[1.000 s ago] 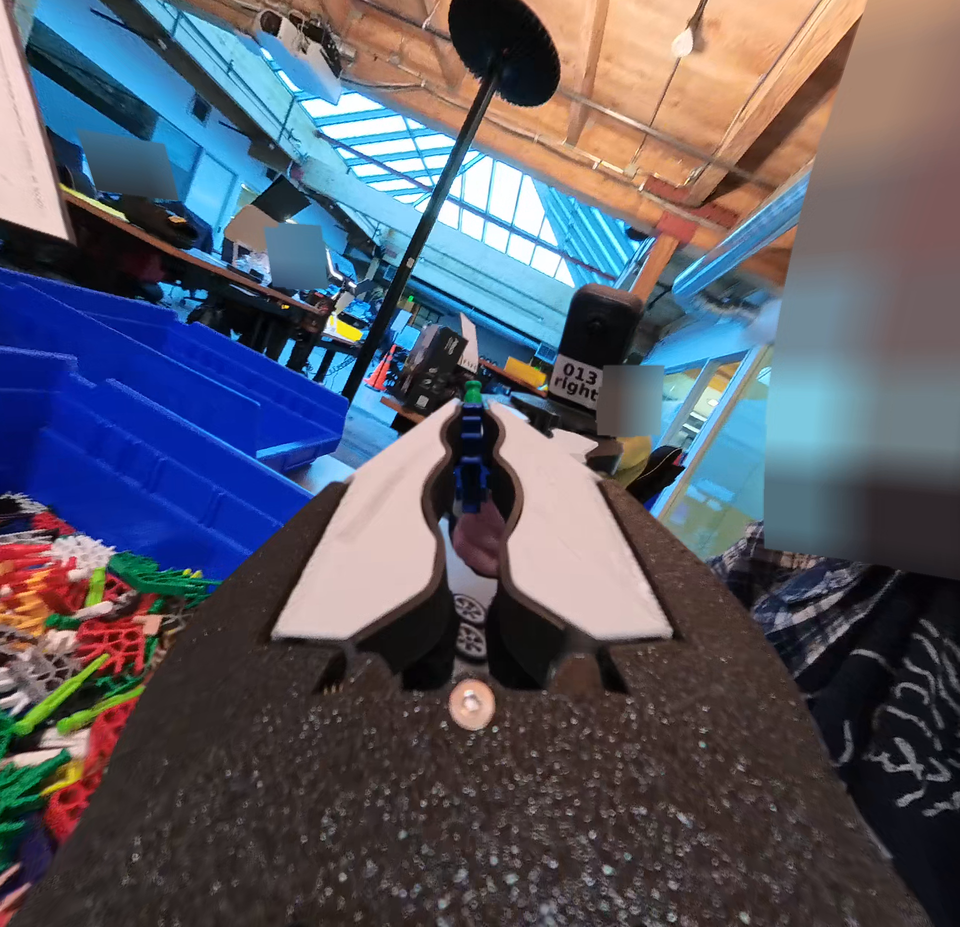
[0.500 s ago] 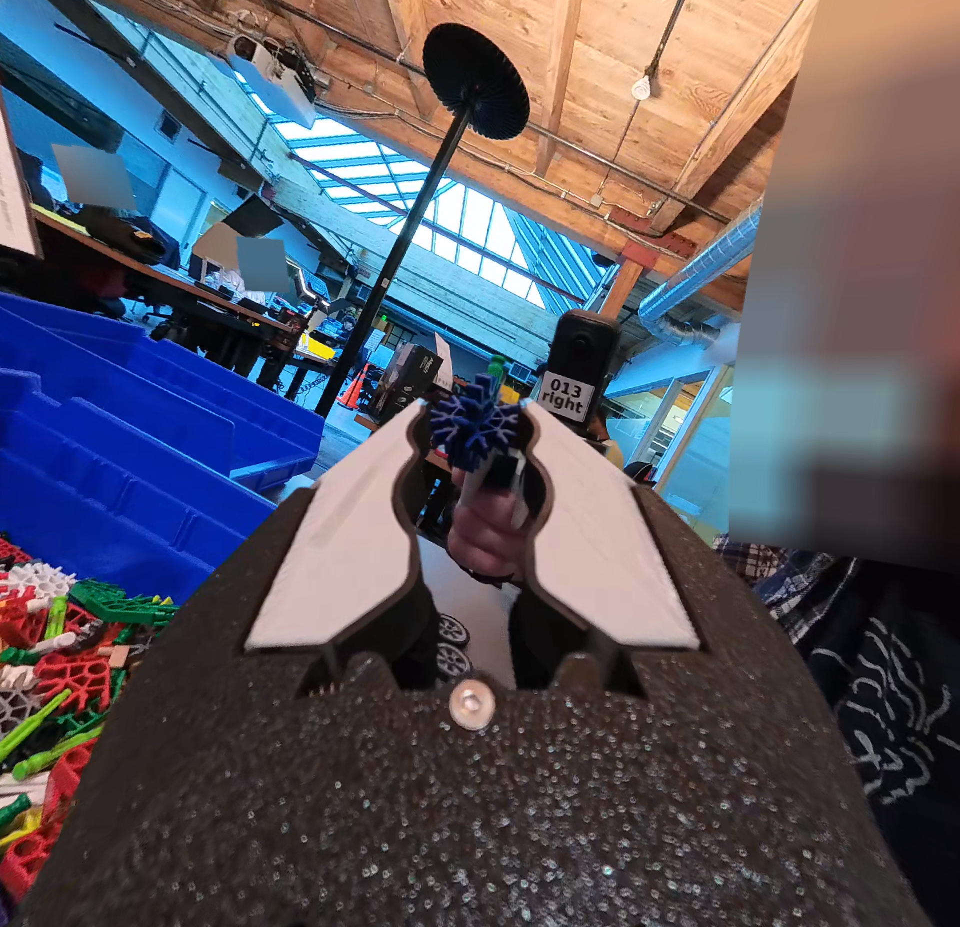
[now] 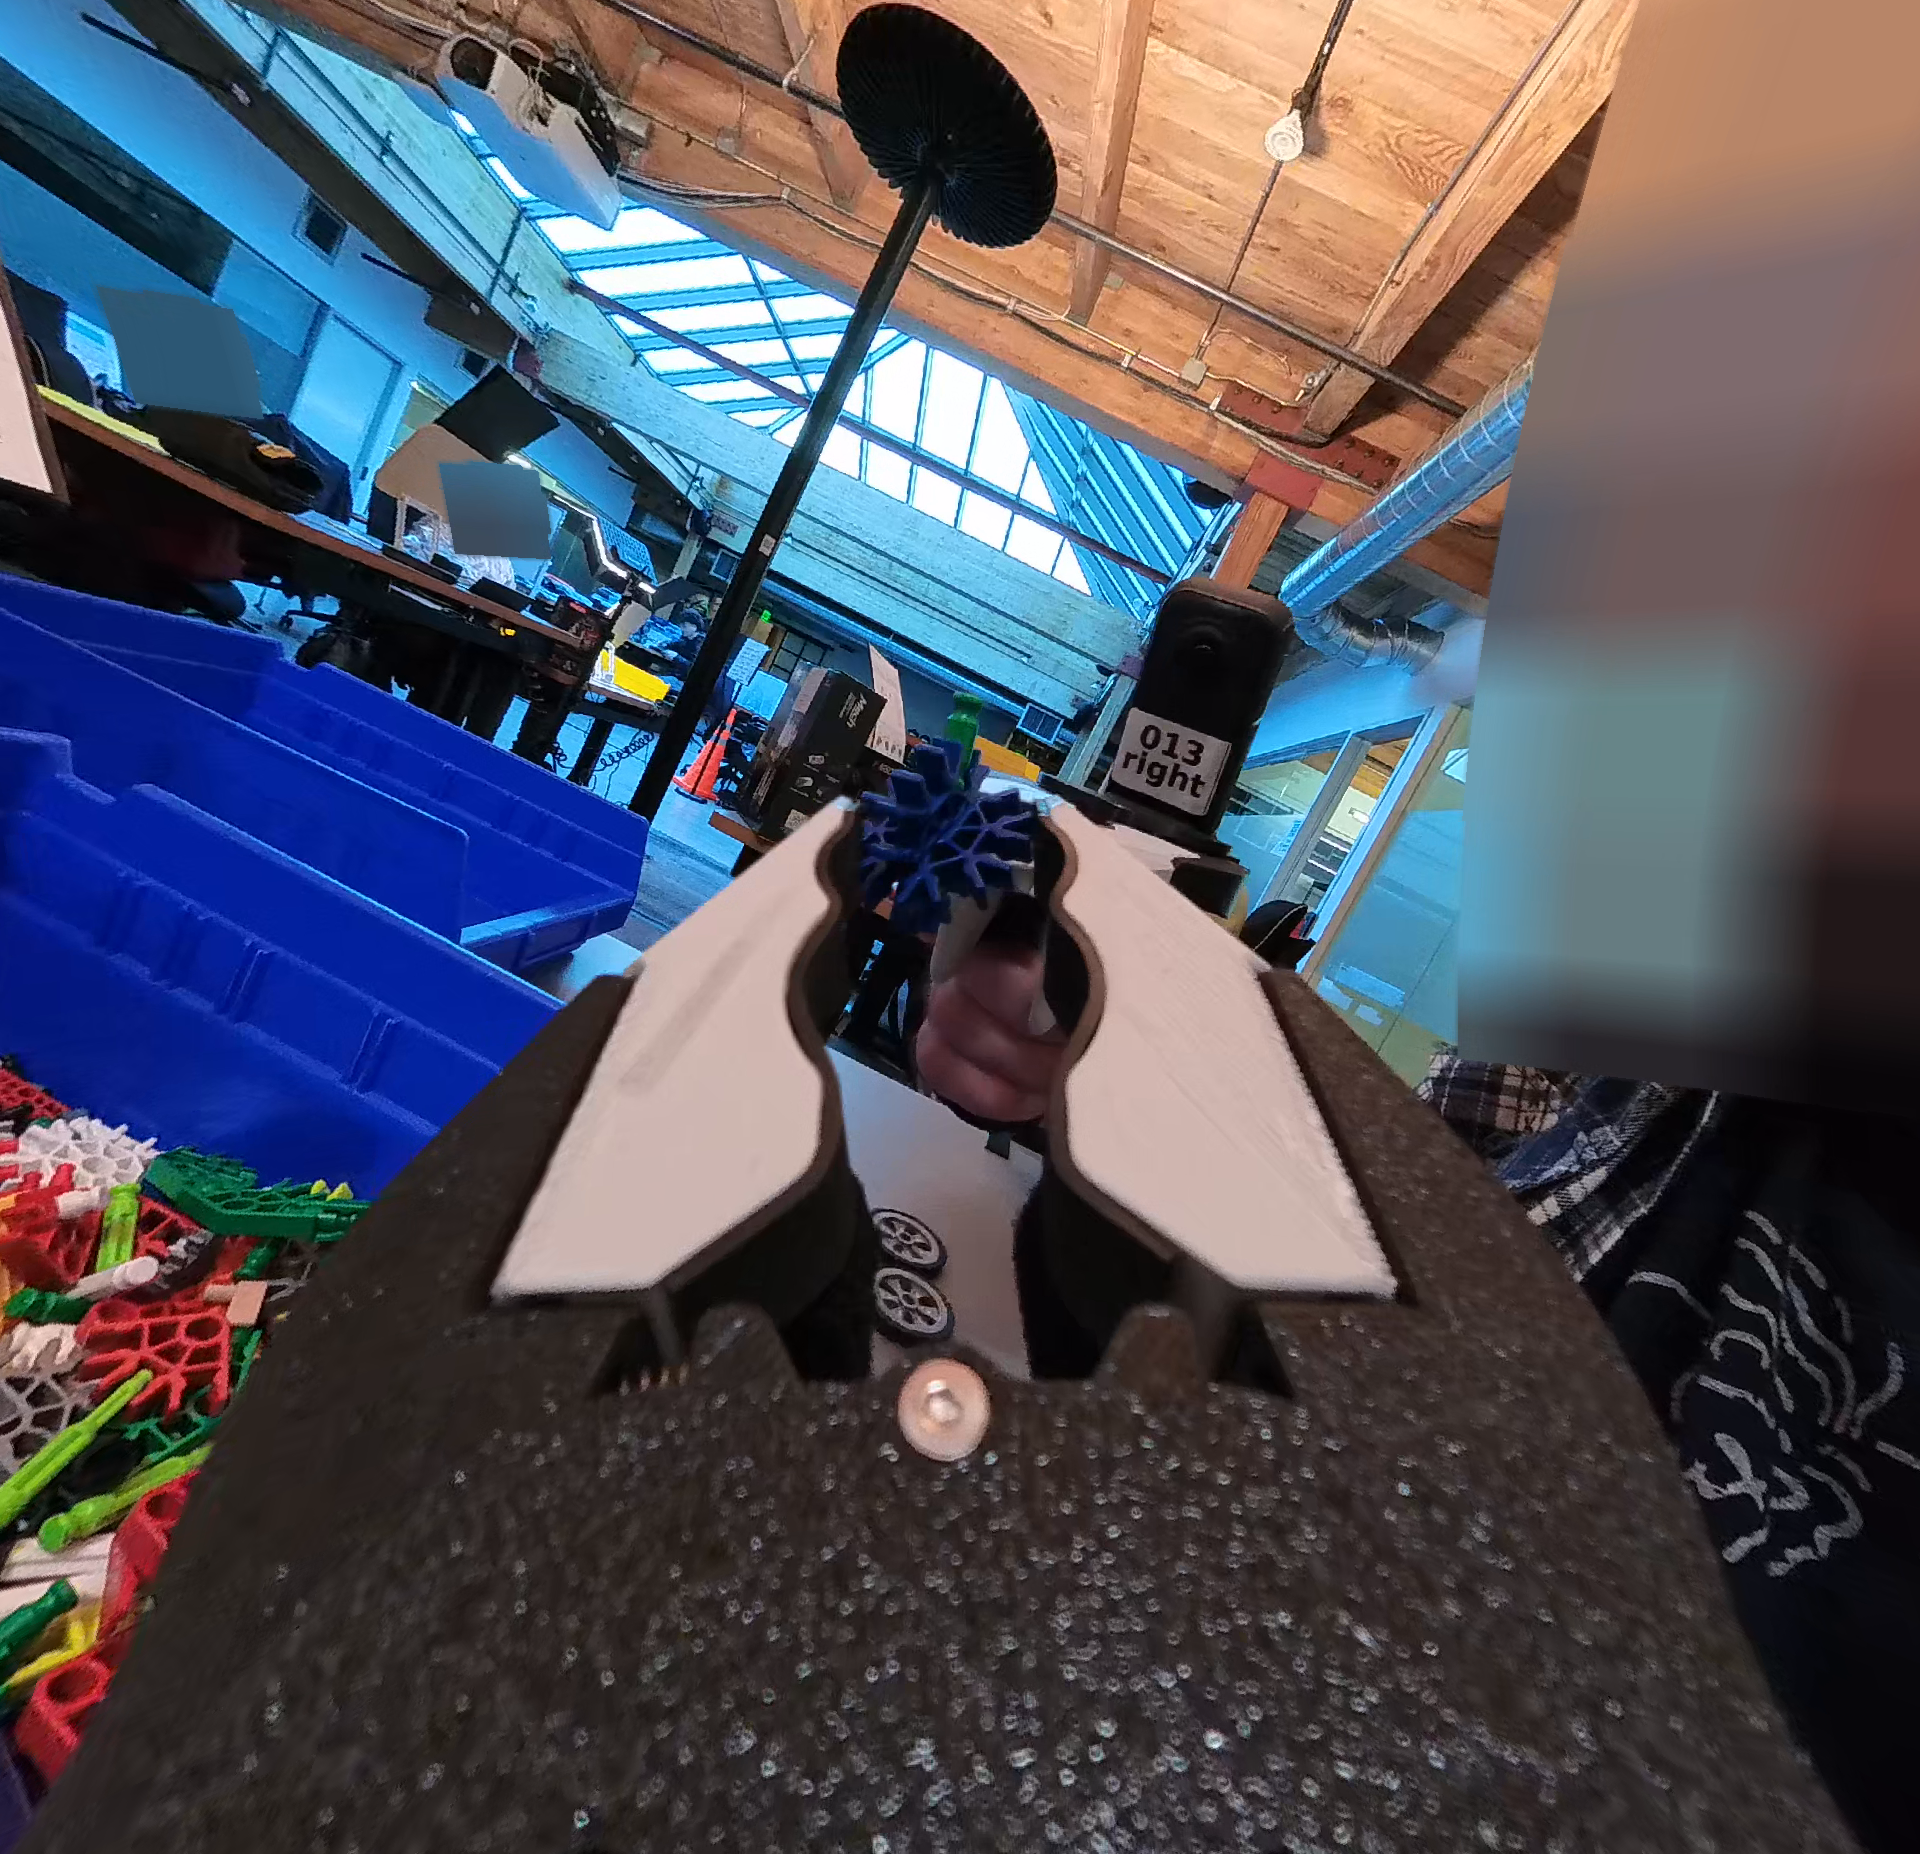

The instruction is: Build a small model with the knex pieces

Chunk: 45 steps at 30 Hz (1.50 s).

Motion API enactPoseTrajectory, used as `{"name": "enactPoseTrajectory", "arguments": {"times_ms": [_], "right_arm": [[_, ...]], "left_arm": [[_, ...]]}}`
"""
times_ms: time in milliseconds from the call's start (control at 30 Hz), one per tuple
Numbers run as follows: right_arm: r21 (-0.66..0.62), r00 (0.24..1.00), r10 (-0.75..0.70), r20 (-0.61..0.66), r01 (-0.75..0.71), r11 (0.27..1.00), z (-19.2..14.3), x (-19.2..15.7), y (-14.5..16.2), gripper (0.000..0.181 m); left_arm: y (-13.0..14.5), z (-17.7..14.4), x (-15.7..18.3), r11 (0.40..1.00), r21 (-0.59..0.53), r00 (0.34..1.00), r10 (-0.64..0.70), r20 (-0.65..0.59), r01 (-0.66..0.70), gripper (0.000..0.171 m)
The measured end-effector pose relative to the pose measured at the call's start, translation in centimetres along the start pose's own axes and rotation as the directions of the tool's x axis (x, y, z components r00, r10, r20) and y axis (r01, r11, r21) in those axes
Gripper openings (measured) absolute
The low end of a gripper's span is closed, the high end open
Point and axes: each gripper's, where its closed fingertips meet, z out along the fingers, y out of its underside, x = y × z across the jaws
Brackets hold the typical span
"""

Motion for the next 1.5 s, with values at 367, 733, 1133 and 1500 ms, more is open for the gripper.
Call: {"name": "enactPoseTrajectory", "arguments": {"times_ms": [367,733,1133,1500], "right_arm": [[-0.023,0.957,-0.257,-0.134,0.256,0.966,-0.1,0.0,-0.2,0.005],[-0.145,0.737,-0.596,-0.318,0.584,0.799,0.1,-0.5,-0.1,0.005],[-0.183,0.663,-0.664,-0.347,0.646,0.741,0.1,-0.8,-0.1,0.005],[-0.158,0.448,-0.79,-0.419,0.82,0.549,-0.8,-3.7,-1.5,0.004]], "left_arm": [[0.0,-0.2,0.1,1.0,0.005,1.0,0.002,-0.025,-0.002,0.03],[0.1,-0.1,0.1,1.0,0.0,1.0,0.021,-0.018,-0.021,0.035],[0.2,0.0,0.1,0.999,-0.005,0.999,0.047,-0.014,-0.047,0.035],[-0.4,-0.1,3.5,0.999,0.034,0.976,0.033,-0.214,-0.026,0.034]]}}
